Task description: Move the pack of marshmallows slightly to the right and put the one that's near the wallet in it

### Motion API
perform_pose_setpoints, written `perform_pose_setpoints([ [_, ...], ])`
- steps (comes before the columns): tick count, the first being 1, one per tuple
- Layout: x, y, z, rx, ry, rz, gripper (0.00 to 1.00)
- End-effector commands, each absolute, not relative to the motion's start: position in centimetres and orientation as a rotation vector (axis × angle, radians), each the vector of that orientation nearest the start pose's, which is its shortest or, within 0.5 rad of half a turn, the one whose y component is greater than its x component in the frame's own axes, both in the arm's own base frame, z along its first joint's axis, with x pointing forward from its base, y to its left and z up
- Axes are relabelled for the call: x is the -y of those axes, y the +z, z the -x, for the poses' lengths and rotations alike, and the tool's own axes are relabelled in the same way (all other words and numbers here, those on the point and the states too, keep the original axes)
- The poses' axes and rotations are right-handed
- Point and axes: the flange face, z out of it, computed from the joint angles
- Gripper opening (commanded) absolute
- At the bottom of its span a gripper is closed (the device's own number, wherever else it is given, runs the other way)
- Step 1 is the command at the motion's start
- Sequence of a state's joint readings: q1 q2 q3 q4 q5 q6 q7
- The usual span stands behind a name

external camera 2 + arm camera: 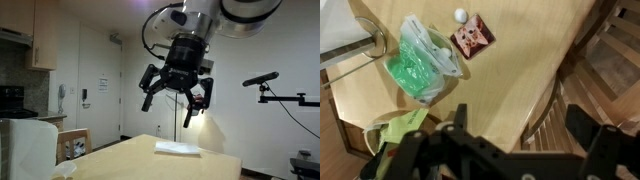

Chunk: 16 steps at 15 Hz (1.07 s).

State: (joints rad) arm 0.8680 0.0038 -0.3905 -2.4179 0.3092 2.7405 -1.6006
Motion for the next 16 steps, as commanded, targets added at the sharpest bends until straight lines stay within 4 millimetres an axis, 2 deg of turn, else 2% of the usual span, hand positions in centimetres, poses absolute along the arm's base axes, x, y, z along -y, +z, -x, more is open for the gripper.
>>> perform_pose_setpoints([
  [1,-23.1,34.5,-49.5,-2.459,0.511,-1.898,1.0],
  [5,-23.7,34.3,-52.0,-2.477,0.473,-1.924,1.0],
  [9,-24.2,32.9,-53.9,-2.522,0.434,-1.939,1.0],
  [13,-24.7,31.0,-55.0,-2.585,0.371,-1.942,1.0],
  [16,-24.7,30.4,-54.3,-2.573,0.366,-1.962,1.0],
])
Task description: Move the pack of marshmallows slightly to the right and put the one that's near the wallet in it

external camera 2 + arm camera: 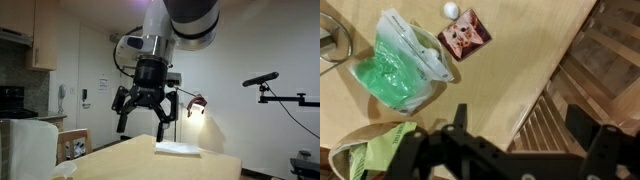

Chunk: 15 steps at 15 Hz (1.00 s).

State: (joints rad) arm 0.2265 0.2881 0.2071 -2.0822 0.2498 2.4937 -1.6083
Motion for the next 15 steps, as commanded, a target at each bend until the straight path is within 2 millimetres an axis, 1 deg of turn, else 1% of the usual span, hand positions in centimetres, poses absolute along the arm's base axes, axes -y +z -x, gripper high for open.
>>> perform_pose_setpoints([
  [1,-24.8,30.1,-54.5,-2.579,0.36,-1.964,1.0],
  [5,-25.1,29.9,-54.8,-2.586,0.358,-1.951,1.0],
  [7,-25.9,28.6,-55.2,-2.631,0.366,-1.905,1.0],
  [12,-27.9,25.6,-55.9,-2.679,0.341,-1.815,1.0],
  [15,-28.4,24.1,-56.9,-2.678,0.325,-1.746,1.0],
])
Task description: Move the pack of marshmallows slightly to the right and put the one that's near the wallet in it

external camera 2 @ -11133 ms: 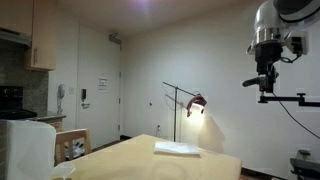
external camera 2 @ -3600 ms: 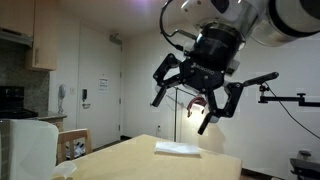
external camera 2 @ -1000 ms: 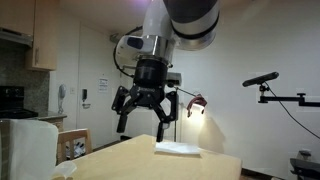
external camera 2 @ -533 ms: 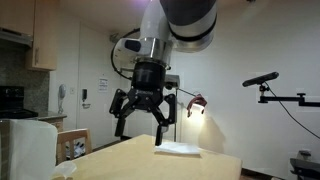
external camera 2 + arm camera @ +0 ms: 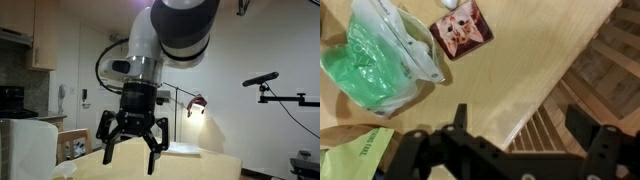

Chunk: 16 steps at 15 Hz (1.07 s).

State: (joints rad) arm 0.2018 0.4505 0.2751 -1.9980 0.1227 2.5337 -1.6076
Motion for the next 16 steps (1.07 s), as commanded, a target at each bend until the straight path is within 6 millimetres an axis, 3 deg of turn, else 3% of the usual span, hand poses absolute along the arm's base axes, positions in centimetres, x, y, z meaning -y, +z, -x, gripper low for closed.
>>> perform_pose_setpoints([
  [1,-28.5,23.7,-57.2,-2.681,0.331,-1.732,1.0],
  [10,-28.9,19.7,-61.4,-2.565,0.441,-1.635,1.0],
  [11,-28.9,19.2,-61.6,-2.562,0.442,-1.635,1.0],
  [12,-28.6,19.5,-60.6,-2.594,0.417,-1.637,1.0],
  [16,-28.7,18.6,-61.2,-2.588,0.421,-1.64,1.0],
])
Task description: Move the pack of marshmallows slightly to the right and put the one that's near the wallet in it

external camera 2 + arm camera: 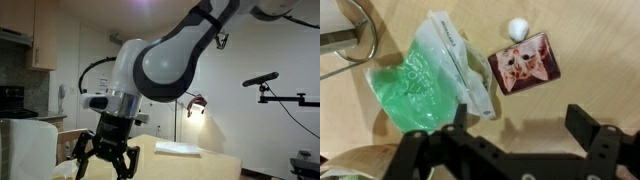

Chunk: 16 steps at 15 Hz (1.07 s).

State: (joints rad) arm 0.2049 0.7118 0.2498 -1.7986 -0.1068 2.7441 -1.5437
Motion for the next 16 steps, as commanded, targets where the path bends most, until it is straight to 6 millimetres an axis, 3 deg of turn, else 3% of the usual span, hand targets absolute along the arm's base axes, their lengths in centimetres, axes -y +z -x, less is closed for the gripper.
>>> perform_pose_setpoints([
  [1,-28.7,18.7,-61.2,-2.587,0.423,-1.64,1.0],
  [16,-30.1,15.1,-65.6,-2.612,0.386,-1.455,1.0],
])
